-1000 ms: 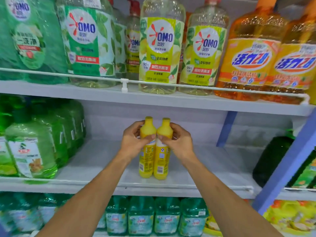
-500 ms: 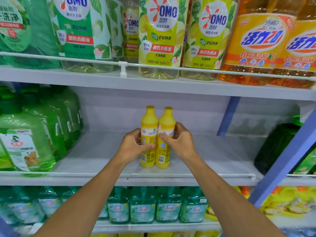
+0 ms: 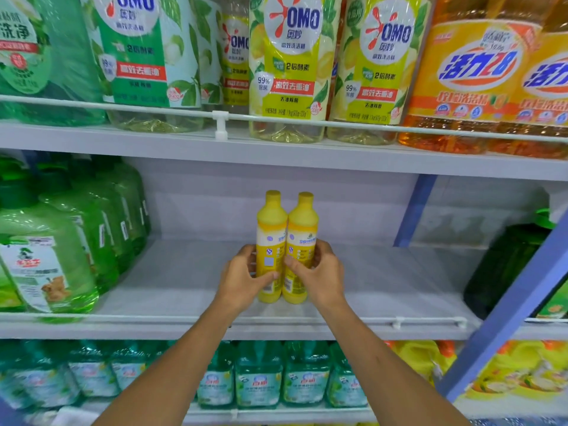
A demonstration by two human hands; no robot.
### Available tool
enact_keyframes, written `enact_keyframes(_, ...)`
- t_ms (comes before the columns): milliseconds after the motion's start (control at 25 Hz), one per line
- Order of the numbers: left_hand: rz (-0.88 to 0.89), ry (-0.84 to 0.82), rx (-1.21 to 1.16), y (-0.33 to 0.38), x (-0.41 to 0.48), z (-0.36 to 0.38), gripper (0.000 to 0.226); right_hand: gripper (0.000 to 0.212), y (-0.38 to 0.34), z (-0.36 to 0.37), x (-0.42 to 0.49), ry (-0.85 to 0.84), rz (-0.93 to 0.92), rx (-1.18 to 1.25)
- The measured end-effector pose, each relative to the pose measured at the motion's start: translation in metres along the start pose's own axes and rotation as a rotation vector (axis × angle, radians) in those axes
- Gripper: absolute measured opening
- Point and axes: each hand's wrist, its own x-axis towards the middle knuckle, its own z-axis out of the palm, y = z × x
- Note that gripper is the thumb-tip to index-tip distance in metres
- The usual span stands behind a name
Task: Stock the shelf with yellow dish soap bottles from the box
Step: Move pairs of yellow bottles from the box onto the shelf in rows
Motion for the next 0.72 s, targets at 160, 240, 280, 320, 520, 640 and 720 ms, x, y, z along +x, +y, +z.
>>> enact_keyframes(160, -0.041, 0.181, 0.1, 0.001, 0.003, 0.012, 0.061, 0.06, 0.0, 0.006, 0.001, 0.055, 0.023, 0.007)
enact_keyframes(240, -0.044, 0.017, -0.058, -0.009, 0.005, 0.004, 0.063, 0.061, 0.012, -0.004, 0.004, -0.092, 0.036, 0.036)
enact_keyframes(280, -0.043, -0.071, -0.123, -0.014, 0.005, 0.0, 0.063, 0.059, 0.019, -0.008, 0.004, -0.152, 0.04, 0.047)
enact_keyframes(320, -0.038, -0.122, -0.154, -0.019, 0.002, -0.001, 0.06, 0.054, 0.026, -0.008, 0.002, -0.176, 0.041, 0.042)
enact_keyframes(520, -0.071, 0.169, 0.166, -0.014, 0.008, 0.018, 0.061, 0.052, 0.02, 0.012, -0.003, 0.027, 0.044, -0.054)
enact_keyframes(640, -0.076, 0.123, 0.117, -0.016, 0.012, 0.014, 0.065, 0.056, 0.018, 0.004, -0.004, -0.054, 0.032, -0.065)
enact_keyframes(720, -0.067, -0.053, -0.051, -0.024, 0.012, 0.007, 0.061, 0.053, 0.027, -0.004, -0.003, -0.194, 0.016, -0.024)
